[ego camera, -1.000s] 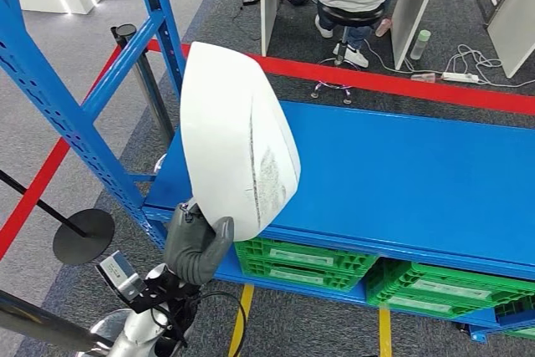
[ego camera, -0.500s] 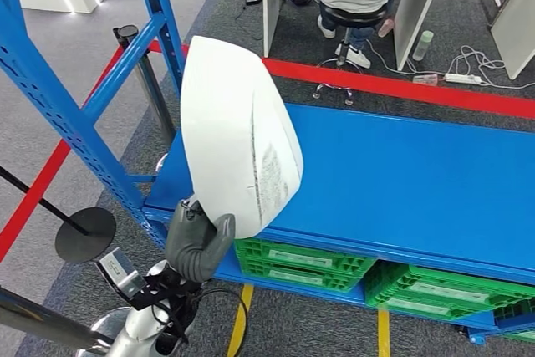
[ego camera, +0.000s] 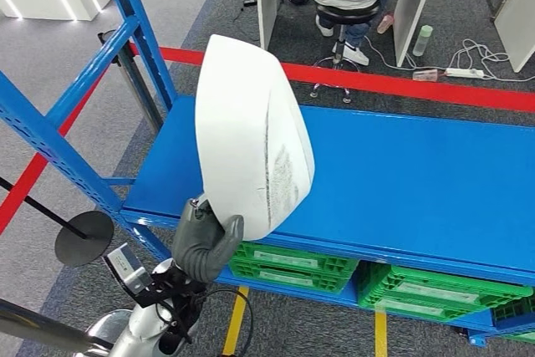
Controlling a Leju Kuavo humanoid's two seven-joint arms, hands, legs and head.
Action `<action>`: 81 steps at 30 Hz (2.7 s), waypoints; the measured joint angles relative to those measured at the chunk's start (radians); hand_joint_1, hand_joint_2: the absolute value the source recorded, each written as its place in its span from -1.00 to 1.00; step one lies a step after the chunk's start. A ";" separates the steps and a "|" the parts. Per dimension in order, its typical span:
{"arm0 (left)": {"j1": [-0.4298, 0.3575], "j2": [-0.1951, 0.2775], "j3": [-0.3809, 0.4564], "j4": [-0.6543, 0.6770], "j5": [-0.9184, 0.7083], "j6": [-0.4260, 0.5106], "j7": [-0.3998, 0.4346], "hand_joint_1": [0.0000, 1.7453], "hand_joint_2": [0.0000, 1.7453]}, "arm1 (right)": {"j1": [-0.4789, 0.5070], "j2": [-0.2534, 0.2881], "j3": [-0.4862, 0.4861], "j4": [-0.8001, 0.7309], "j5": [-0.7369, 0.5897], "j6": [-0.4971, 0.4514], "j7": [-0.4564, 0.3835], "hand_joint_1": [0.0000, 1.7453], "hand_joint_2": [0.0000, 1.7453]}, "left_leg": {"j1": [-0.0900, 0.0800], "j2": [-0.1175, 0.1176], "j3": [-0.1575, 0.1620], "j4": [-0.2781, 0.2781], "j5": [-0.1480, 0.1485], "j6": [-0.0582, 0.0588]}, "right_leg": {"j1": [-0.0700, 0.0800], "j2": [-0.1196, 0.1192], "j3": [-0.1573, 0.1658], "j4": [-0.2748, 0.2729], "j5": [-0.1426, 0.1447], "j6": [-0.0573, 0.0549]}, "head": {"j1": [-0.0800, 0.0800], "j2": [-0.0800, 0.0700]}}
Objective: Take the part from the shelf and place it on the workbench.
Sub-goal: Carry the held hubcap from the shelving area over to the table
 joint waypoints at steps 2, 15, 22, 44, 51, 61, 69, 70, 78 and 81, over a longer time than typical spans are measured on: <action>-0.001 0.000 -0.001 0.000 0.001 -0.001 0.001 1.00 1.00 | 0.000 0.000 0.000 0.000 0.000 -0.004 0.005 -1.00 1.00 | -0.002 0.000 0.012 -0.026 0.019 0.005 | 0.002 0.001 0.001 0.000 0.000 -0.001 | 0.000 0.000; -0.011 -0.018 -0.006 0.006 0.085 -0.045 0.017 1.00 1.00 | -0.005 0.010 0.000 0.000 0.003 -0.036 0.018 -1.00 1.00 | -0.023 0.003 0.120 -0.285 0.106 0.054 | 0.008 -0.007 -0.110 0.197 -0.071 0.031 | 0.007 0.000; -0.023 -0.016 -0.021 0.026 0.096 -0.070 0.060 1.00 1.00 | -0.007 0.010 0.000 0.000 0.011 -0.014 0.137 -1.00 1.00 | -0.029 0.001 0.111 -0.264 0.098 0.027 | 0.009 -0.007 0.005 -0.028 0.016 0.001 | 0.007 0.000; -0.036 -0.020 -0.027 0.059 0.109 -0.114 0.077 1.00 1.00 | -0.003 0.000 0.000 0.000 0.025 0.017 0.198 -1.00 1.00 | -0.016 0.003 0.113 -0.274 0.101 0.043 | -0.003 -0.010 -0.140 0.250 -0.109 0.031 | 0.005 0.000; -0.043 -0.017 -0.038 0.061 0.104 -0.170 0.047 1.00 1.00 | -0.006 -0.008 0.000 0.000 0.035 0.034 0.184 -1.00 1.00 | -0.032 0.001 0.107 -0.264 0.100 0.034 | 0.013 -0.009 -0.002 -0.024 0.016 0.008 | 0.004 0.000; -0.045 -0.005 -0.047 0.066 0.108 -0.207 0.050 1.00 1.00 | -0.004 -0.012 0.000 0.000 0.045 0.046 0.180 -1.00 1.00 | -0.007 0.000 0.005 0.001 -0.034 -0.012 | 0.001 -0.015 0.002 -0.030 0.028 -0.008 | -0.005 0.000; -0.050 -0.002 -0.048 0.069 0.107 -0.221 0.060 1.00 1.00 | -0.007 -0.012 0.000 0.000 0.046 0.048 0.179 -1.00 1.00 | -0.010 -0.001 0.125 -0.261 0.087 0.016 | 0.000 -0.012 -0.014 -0.027 0.040 0.025 | -0.003 0.000; -0.051 -0.002 -0.048 0.069 0.107 -0.222 0.061 1.00 1.00 | -0.007 -0.012 0.000 0.000 0.046 0.048 0.179 -1.00 1.00 | -0.009 0.000 0.123 -0.266 0.093 0.025 | -0.001 -0.012 -0.020 -0.019 0.029 0.030 | -0.003 0.000; -0.053 -0.005 -0.049 0.078 0.107 -0.225 0.063 1.00 1.00 | -0.007 -0.012 0.000 0.000 0.047 0.048 0.177 -1.00 1.00 | -0.019 0.006 0.057 -0.271 0.150 0.045 | 0.000 -0.012 -0.036 0.159 -0.089 0.033 | 0.003 0.000; -0.054 -0.007 -0.049 0.079 0.107 -0.225 0.064 1.00 1.00 | -0.011 -0.013 0.000 0.000 0.047 0.047 0.176 -1.00 1.00 | -0.022 0.005 0.042 -0.268 0.171 0.032 | 0.005 -0.010 0.083 -0.029 -0.049 0.024 | 0.002 0.000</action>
